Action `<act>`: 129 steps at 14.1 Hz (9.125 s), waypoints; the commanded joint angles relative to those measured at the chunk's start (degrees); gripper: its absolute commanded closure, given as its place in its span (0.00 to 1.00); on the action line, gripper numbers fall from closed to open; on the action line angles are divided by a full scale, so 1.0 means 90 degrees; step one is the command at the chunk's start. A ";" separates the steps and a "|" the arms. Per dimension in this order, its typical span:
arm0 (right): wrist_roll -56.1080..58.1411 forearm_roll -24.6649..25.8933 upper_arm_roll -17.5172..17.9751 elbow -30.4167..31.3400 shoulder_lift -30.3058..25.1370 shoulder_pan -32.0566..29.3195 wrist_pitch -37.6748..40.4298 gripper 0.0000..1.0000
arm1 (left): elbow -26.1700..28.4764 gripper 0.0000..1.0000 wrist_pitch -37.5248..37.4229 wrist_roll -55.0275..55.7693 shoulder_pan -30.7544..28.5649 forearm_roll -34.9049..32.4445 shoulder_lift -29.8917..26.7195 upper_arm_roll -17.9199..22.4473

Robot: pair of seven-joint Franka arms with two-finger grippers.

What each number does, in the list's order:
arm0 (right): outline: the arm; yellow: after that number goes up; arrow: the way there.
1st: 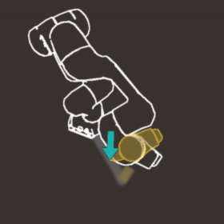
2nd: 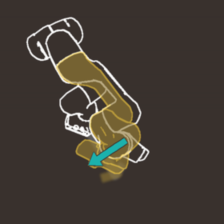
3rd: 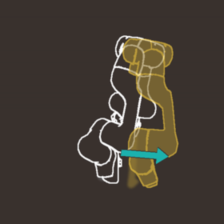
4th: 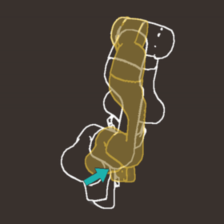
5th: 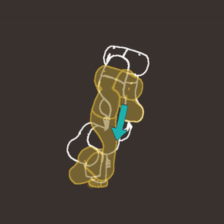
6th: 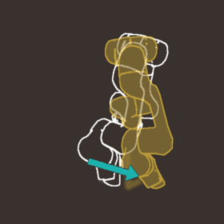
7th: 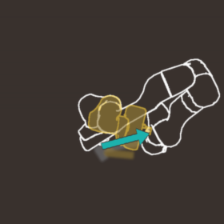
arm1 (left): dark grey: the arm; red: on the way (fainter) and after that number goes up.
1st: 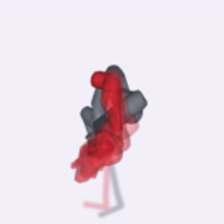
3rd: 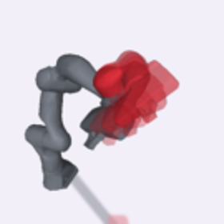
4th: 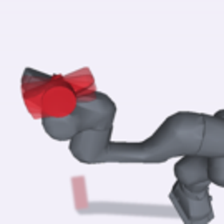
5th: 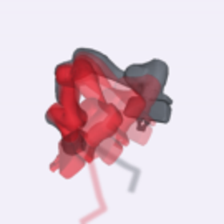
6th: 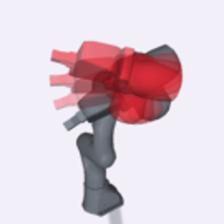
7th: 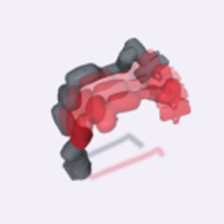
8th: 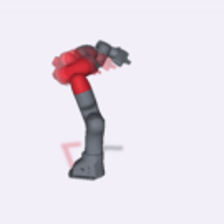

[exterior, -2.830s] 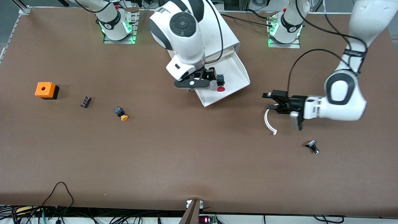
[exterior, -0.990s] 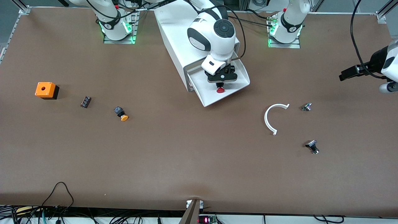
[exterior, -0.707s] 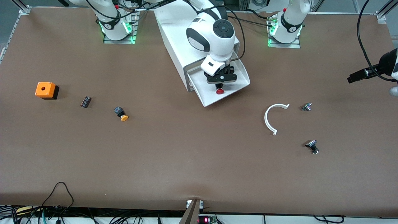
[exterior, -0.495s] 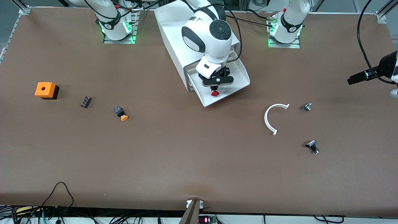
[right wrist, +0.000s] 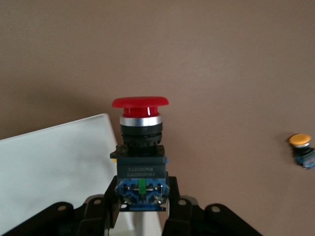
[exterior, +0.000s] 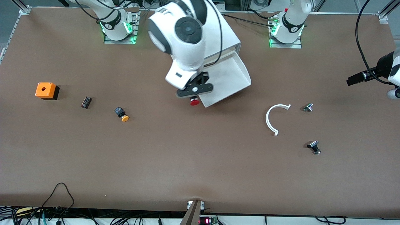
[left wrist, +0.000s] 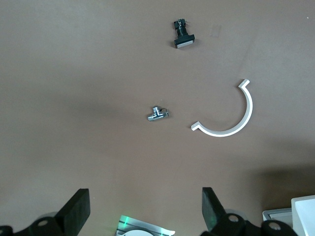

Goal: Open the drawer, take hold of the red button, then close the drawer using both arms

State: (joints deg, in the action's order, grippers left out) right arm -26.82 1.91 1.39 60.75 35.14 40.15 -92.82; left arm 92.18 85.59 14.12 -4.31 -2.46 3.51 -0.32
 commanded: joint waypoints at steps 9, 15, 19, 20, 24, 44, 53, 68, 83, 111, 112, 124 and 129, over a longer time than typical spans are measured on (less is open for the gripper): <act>0.3855 -0.0027 0.0031 0.0515 -0.0594 -0.2076 0.0451 1.00 | -0.0105 0.00 0.0089 0.0833 0.0010 0.0136 0.0137 -0.0091; 0.5605 -0.0056 0.0002 0.2688 -0.1452 -0.3112 -0.1245 1.00 | -0.0056 0.00 0.0343 0.1390 0.0058 0.0195 0.0254 -0.0354; 0.6337 -0.0066 -0.0348 0.4379 -0.1990 -0.3250 -0.2749 1.00 | -0.0037 0.00 0.0587 0.1702 0.0088 0.0332 0.0468 -0.0384; 0.6387 -0.0104 -0.0466 0.4702 -0.2020 -0.3259 -0.3091 1.00 | 0.0031 0.00 0.0704 0.1712 0.0088 0.0361 0.0508 -0.0481; 0.6836 -0.0543 -0.0779 0.5572 -0.2020 -0.3269 -0.4205 1.00 | 0.0217 0.00 0.1182 0.2521 0.0107 0.0517 0.0693 -0.0794; 0.7882 -0.1579 -0.0809 0.5877 -0.0449 -0.3679 -0.5770 0.88 | 0.1232 0.00 0.4053 0.4827 0.1151 0.0625 0.2041 -0.1849; 0.7843 -0.1579 -0.0809 0.5721 -0.0496 -0.3709 -0.5703 0.00 | 0.1672 0.00 0.5040 0.5579 0.1854 0.0615 0.2344 -0.2015; 0.6721 -0.0965 -0.0955 0.3428 -0.1717 -0.3689 -0.0980 0.00 | 0.2072 0.00 0.5011 0.6975 0.2217 0.0537 0.2286 -0.2854; 0.5860 0.0266 -0.0809 0.3914 -0.3671 -0.4031 0.0489 0.00 | 0.2375 0.00 0.4972 0.8099 0.2246 0.0537 0.2149 -0.3880; 0.3497 0.0149 -0.0955 0.3338 -0.3495 -0.4119 0.0315 0.00 | 0.0492 0.00 0.0725 0.1530 0.0156 0.0547 -0.0156 -0.0669; 0.3497 0.0159 -0.0955 0.3338 -0.3495 -0.4138 0.0140 0.00 | 0.0413 0.00 0.0628 0.1324 0.0146 0.0537 -0.0156 -0.0590; 0.3517 0.0169 -0.0955 0.3338 -0.3505 -0.4246 -0.0331 0.00 | 0.0188 0.00 0.0373 -0.0844 0.0068 0.0400 -0.0146 -0.0384; 0.3526 0.0169 -0.0955 0.3338 -0.3495 -0.4246 -0.0321 0.00 | 0.0168 0.00 0.0392 -0.0817 0.0068 0.0390 -0.0107 -0.0384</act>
State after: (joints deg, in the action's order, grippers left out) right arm 5.02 3.17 -7.65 91.63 3.40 2.47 -95.91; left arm 95.46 90.42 8.23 -3.46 2.07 1.77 -3.75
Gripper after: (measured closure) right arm 0.000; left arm 0.000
